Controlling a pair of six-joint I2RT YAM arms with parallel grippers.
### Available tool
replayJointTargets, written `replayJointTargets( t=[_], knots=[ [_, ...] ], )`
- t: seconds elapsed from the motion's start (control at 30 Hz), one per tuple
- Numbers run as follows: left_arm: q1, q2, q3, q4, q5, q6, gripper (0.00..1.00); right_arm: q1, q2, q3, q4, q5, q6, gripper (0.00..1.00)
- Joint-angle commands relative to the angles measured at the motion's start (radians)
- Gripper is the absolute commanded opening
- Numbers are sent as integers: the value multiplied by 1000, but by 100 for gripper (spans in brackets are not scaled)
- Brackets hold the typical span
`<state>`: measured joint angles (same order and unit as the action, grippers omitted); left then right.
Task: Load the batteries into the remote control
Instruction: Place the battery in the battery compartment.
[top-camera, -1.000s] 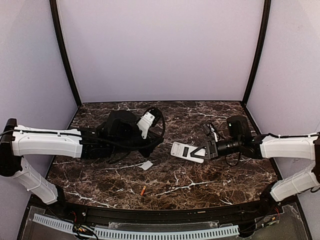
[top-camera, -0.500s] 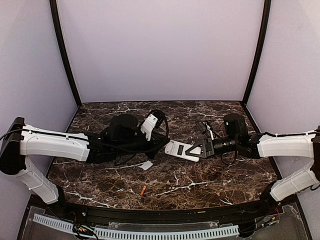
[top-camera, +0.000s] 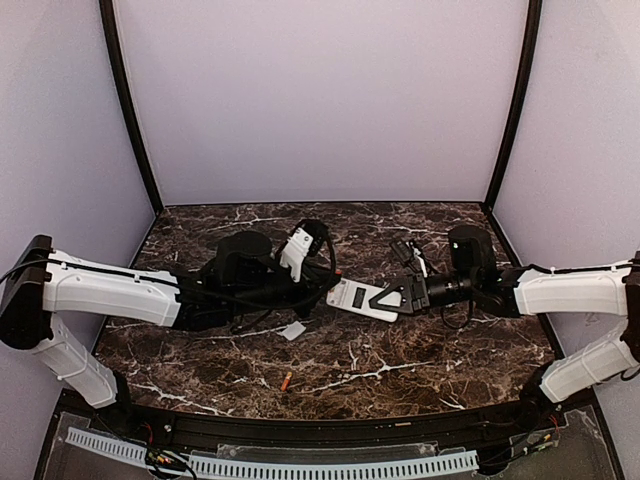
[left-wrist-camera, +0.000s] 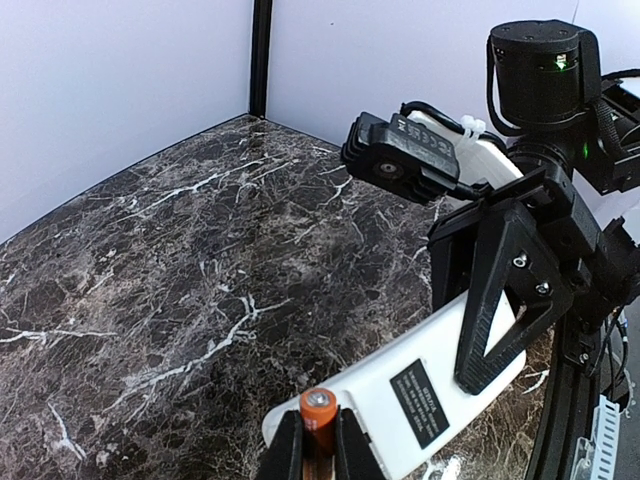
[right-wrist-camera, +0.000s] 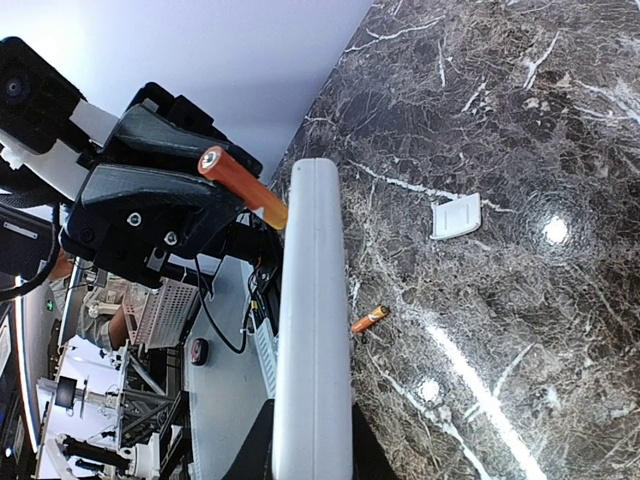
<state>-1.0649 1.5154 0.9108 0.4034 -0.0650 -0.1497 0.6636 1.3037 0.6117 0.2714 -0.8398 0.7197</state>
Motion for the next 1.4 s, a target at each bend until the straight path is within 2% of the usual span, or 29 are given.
replayJointTargets(
  t=[0.0,0.6,1.17,1.37],
  knots=[
    [-4,6,-23,38,-7,5,2,10,-1,33,57,-22,14,0],
    [-4,18,-28,12,-43,1,5,10,-20,44,59,-19,25,0],
    [-3,11,-23,-31,-83,-10,22,10,-24,63,8,-8,-10,0],
    [-3,-5,-23,-45,-109,-13,27,9,-23,77,-70,5,-52,0]
  ],
)
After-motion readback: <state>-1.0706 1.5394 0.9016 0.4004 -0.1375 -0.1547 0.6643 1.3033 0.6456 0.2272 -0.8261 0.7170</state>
